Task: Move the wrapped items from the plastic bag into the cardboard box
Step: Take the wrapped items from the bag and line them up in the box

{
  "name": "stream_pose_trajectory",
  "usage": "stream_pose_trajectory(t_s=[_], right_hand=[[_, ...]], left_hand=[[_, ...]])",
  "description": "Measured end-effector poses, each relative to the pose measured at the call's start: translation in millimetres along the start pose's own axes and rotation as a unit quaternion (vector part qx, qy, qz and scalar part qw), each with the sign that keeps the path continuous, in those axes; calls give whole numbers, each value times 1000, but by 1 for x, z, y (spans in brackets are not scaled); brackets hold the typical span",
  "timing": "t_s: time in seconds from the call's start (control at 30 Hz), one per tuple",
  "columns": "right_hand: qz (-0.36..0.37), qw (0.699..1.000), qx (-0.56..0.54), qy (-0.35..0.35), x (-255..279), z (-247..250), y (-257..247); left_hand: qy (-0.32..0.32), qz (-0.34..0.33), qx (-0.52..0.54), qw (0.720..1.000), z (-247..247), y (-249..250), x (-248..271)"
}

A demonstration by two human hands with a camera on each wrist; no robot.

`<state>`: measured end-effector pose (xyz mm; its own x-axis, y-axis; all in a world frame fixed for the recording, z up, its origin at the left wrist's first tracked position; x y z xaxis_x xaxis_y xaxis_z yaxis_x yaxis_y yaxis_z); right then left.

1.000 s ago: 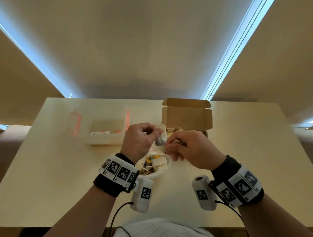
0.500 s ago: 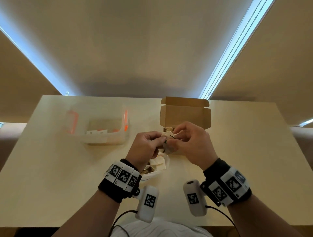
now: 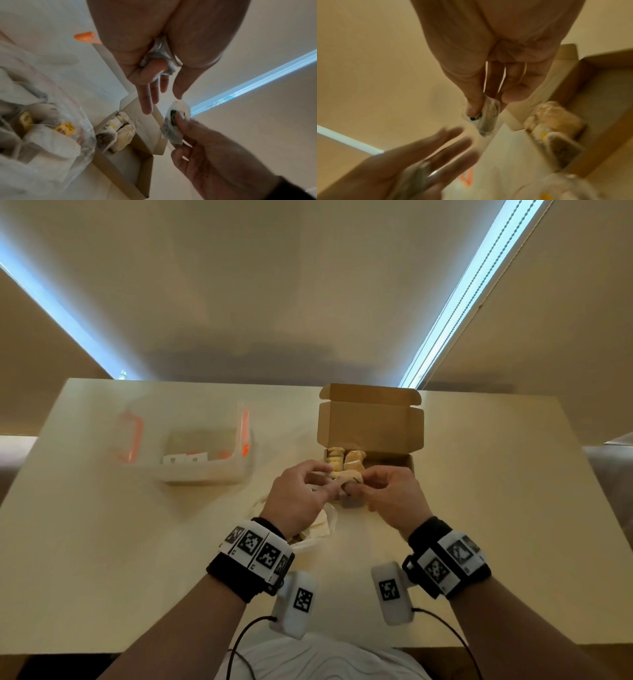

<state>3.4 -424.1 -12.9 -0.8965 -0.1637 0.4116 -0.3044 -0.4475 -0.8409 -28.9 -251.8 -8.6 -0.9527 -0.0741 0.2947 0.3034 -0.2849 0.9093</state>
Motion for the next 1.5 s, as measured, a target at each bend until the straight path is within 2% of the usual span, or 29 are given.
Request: stream_pose_trajectory(t_s=[0.13, 0.27, 0.53, 0.73, 0.87, 0.93, 1.0, 1.07, 1.13, 1.2, 1.3, 1.37, 1.5], right_hand=[[-102, 993, 16, 48, -60, 26, 56], [-186, 979, 78, 9, -105, 21, 104], [-230, 969, 91, -25, -134, -11, 126], [-246, 964, 93, 30, -135, -10, 131], [-250, 963, 90, 44, -127, -3, 125], [-220, 968, 99, 74, -118, 5, 113], [-133, 980, 96, 112, -101, 13, 85], [-32, 991, 44, 120, -70, 10, 45], [75, 995, 30, 61, -30, -9, -4], [144, 988, 57, -27, 4, -41, -39], [188, 971, 114, -91, 25, -81, -52], [198, 965, 147, -91, 25, -92, -49], [87, 991, 57, -84, 17, -83, -27]], left_hand=[[14, 84, 50, 995, 7, -25, -3], [41, 126, 96, 986, 18, -40, 0], [69, 147, 123, 979, 33, -54, 1], [70, 161, 147, 973, 32, -59, 1], [43, 206, 253, 944, 25, -62, 4], [40, 231, 312, 921, 23, -62, 5], [36, 245, 360, 900, 22, -61, 6], [26, 252, 406, 878, 18, -58, 6], [10, 256, 441, 860, 15, -54, 6], [-14, 253, 456, 853, 10, -49, 6], [-69, 248, 450, 855, -1, -41, 12], [-92, 252, 434, 860, -6, -35, 17], [-119, 228, 413, 874, -9, -29, 22]])
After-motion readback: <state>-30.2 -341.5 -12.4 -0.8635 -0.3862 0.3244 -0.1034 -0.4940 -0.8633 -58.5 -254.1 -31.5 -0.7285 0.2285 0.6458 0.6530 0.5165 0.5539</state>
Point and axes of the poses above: each hand's wrist, its own x-axis away from the middle knuckle, its own z-axis out of the back of the hand, y = z × x, the point moved 7 cm from there along -x, towards the middle knuckle, and after that the axes turned 2 degrees about -z, right-handed, at the moved point
